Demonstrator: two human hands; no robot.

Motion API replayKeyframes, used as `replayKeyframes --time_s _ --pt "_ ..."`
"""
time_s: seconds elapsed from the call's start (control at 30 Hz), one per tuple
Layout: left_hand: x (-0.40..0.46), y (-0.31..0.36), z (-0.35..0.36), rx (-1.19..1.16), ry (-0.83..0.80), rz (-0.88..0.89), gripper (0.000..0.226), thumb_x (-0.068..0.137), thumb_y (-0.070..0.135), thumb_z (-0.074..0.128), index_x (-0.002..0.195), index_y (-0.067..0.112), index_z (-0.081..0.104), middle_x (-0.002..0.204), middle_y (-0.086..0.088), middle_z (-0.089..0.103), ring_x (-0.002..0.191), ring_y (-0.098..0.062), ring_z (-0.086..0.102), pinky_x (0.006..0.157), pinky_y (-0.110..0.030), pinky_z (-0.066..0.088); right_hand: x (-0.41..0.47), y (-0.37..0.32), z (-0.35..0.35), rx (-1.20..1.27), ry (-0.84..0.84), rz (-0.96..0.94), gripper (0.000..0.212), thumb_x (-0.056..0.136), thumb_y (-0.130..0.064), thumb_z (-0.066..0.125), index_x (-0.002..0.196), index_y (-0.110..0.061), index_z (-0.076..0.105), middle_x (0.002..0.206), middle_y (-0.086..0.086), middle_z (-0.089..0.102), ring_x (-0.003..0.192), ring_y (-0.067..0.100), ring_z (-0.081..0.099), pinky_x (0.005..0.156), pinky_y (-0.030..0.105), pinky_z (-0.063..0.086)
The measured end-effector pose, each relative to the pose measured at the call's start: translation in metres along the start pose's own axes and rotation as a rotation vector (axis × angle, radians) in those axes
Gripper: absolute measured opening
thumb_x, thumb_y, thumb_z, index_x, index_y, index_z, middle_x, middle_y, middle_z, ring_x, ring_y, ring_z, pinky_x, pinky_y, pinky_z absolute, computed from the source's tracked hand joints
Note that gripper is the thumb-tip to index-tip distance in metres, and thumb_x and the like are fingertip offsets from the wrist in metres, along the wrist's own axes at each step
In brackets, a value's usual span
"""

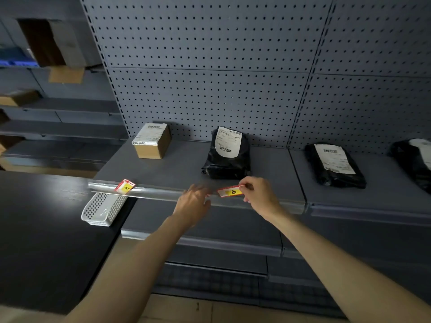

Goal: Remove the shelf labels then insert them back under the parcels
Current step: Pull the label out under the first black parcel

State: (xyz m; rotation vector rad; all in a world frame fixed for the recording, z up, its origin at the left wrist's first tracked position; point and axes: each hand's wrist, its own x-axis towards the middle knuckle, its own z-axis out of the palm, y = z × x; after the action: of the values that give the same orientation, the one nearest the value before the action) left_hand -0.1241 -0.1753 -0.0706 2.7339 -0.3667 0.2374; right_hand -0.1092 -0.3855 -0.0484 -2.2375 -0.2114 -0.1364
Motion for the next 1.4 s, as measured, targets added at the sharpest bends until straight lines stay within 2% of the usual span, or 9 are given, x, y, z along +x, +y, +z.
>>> replayKeyframes --time_s 0.07,0.27,0.4,0.53,0.63,0.73,0.9,1.2,1.4 --pt "-0.002 -0.002 0.004 0.043 0.011 0.044 0.032 0.088 0.016 0.056 0.119 0.018 0.064 0.123 -0.003 0.062 0.116 -0.023 0.051 0.097 -0.036 0.045 0.0 -0.002 0.003 -0.02 0.02 -0.019 0.012 0.093 -0.01 0.058 0.092 -0.012 0.07 0.084 0.002 0.064 0.058 0.011 0.06 0.053 0.02 0.049" --pt "-0.01 -0.003 0.007 0.021 0.071 0.083 0.029 0.084 0.014 0.057 0.112 0.015 0.068 0.112 -0.003 0.064 0.106 -0.027 0.054 0.088 -0.038 0.048 0.005 -0.013 0.011 -0.082 -0.008 -0.078 0.015 0.093 -0.008 0.056 0.092 -0.006 0.07 0.087 0.005 0.061 0.072 0.018 0.058 0.068 0.036 0.053" --pt "-0.012 -0.006 0.008 0.023 0.058 0.089 0.029 0.084 0.013 0.059 0.111 0.014 0.067 0.109 -0.004 0.063 0.103 -0.027 0.053 0.087 -0.038 0.047 0.008 -0.014 0.019 -0.212 -0.086 -0.095 0.022 0.096 -0.009 0.05 0.092 -0.006 0.072 0.088 0.003 0.054 0.074 0.016 0.052 0.066 0.03 0.04" --pt "-0.009 -0.006 0.007 0.035 0.005 0.085 0.033 0.085 0.013 0.056 0.117 0.014 0.064 0.115 -0.003 0.061 0.109 -0.026 0.051 0.091 -0.037 0.045 0.01 -0.016 0.025 -0.272 -0.105 -0.067 0.026 0.098 -0.009 0.045 0.094 -0.005 0.071 0.093 0.006 0.052 0.082 0.02 0.052 0.068 0.031 0.042" --pt "-0.005 -0.003 0.004 0.066 -0.053 0.071 0.035 0.088 0.017 0.054 0.122 0.014 0.06 0.123 -0.003 0.057 0.114 -0.024 0.048 0.096 -0.037 0.044 0.008 -0.017 0.023 -0.322 -0.109 -0.062 0.023 0.098 -0.012 0.047 0.111 -0.004 0.065 0.106 0.01 0.054 0.089 0.021 0.056 0.074 0.032 0.048" --pt "-0.005 0.003 0.004 0.05 -0.004 0.083 0.031 0.09 0.022 0.055 0.119 0.013 0.059 0.119 -0.005 0.058 0.111 -0.023 0.051 0.092 -0.037 0.047 -0.002 -0.018 0.013 -0.334 -0.06 -0.079 0.033 0.095 -0.024 0.056 0.124 -0.01 0.051 0.115 0.005 0.049 0.094 0.022 0.058 0.079 0.039 0.054" --pt "-0.01 0.035 0.008 -0.076 0.038 0.129 0.013 0.088 0.027 0.056 0.084 0.016 0.06 0.088 -0.002 0.061 0.079 -0.023 0.059 0.062 -0.032 0.045 -0.037 0.004 -0.019 -0.418 0.068 -0.145 0.023 0.091 -0.039 0.057 0.09 -0.016 0.052 0.089 -0.002 0.055 0.07 0.016 0.057 0.059 0.032 0.049" --pt "0.002 0.146 0.047 -0.142 -0.071 0.201 0.011 0.085 0.026 0.053 0.08 0.02 0.061 0.087 0.003 0.065 0.077 -0.022 0.064 0.069 -0.035 0.054 -0.092 0.084 -0.114 -0.471 0.112 -0.02 0.027 0.089 -0.038 0.06 0.074 -0.016 0.056 0.076 -0.008 0.053 0.064 0.005 0.049 0.051 0.019 0.031" --pt "0.007 0.226 0.104 -0.137 -0.176 0.15 0.013 0.087 0.032 0.048 0.084 0.023 0.058 0.091 0.004 0.067 0.082 -0.024 0.064 0.072 -0.034 0.051 -0.117 0.159 -0.158 -0.461 0.039 0.095 0.032 0.089 -0.04 0.057 0.07 -0.014 0.055 0.07 -0.002 0.059 0.062 0.015 0.053 0.058 0.028 0.035"
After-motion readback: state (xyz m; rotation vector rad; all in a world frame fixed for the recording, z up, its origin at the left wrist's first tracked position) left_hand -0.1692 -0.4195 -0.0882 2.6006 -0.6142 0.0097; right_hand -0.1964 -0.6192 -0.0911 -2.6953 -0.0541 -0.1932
